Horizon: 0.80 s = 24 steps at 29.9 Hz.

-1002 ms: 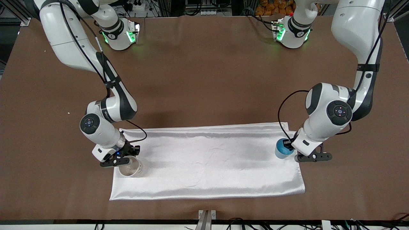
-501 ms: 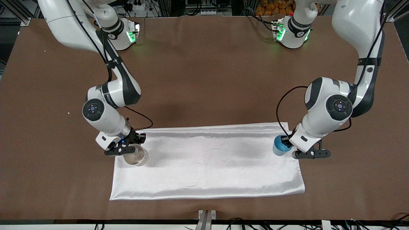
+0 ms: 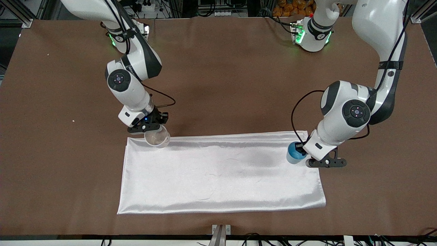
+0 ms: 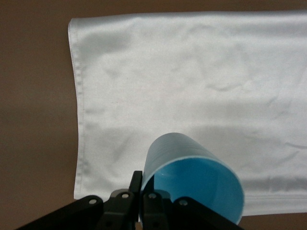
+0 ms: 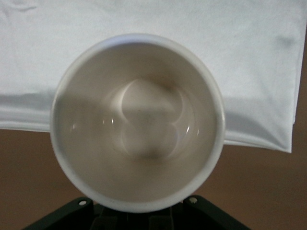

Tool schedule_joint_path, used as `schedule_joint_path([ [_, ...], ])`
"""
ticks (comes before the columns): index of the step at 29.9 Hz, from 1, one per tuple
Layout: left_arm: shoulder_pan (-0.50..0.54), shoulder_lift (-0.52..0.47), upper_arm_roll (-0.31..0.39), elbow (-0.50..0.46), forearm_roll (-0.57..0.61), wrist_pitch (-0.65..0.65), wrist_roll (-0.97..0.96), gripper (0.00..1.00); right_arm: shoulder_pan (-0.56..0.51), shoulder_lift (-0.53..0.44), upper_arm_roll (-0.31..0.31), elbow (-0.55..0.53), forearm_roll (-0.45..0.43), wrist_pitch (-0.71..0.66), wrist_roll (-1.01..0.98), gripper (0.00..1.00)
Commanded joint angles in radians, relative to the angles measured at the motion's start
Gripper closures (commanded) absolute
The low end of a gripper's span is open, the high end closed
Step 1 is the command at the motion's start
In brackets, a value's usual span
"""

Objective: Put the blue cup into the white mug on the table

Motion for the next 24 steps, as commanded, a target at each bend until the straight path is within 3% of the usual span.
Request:
schedule_joint_path([
  [1,0.000,-0.012,-0.003,-0.014,0.030,-0.016,-0.034,1.00,0.030,-0.117,-0.007,-0.151,0.000,0.052,0.047,1.00],
  [7,-0.001,-0.010,-0.003,-0.014,0.030,-0.016,-0.034,1.00,0.065,-0.146,-0.005,-0.225,0.000,0.123,0.102,1.00],
  [24,-0.004,-0.009,-0.003,-0.012,0.030,-0.016,-0.035,1.00,0.295,-0.132,-0.005,-0.180,-0.001,0.164,0.496,1.00],
])
